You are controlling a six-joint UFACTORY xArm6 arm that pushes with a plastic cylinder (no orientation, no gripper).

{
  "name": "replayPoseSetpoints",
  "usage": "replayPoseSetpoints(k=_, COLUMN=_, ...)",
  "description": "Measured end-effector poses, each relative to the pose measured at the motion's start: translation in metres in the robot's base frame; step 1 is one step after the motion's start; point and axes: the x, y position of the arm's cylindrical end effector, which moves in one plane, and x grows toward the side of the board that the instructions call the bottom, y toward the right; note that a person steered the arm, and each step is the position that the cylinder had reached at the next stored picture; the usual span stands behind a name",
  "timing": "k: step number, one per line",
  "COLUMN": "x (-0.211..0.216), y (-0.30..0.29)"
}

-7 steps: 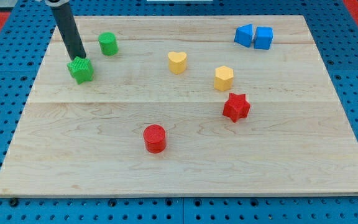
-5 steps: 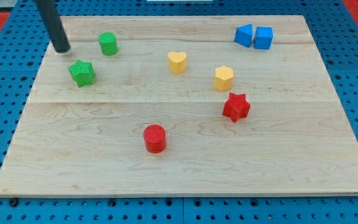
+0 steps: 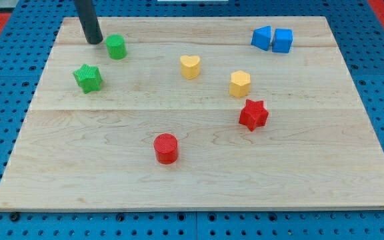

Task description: Slide the green circle towards the center

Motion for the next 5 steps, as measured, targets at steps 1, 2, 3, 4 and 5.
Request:
replayPoseSetpoints(k=1, x=0.000, y=0.053)
replayPoseSetpoints(k=2, x=0.042, y=0.094)
replayPoseSetpoints(k=3, x=0.067, y=0.116)
replayPoseSetpoints(k=4, x=0.012, y=0.108)
replayPoseSetpoints(k=5, x=-0.032, y=0.067)
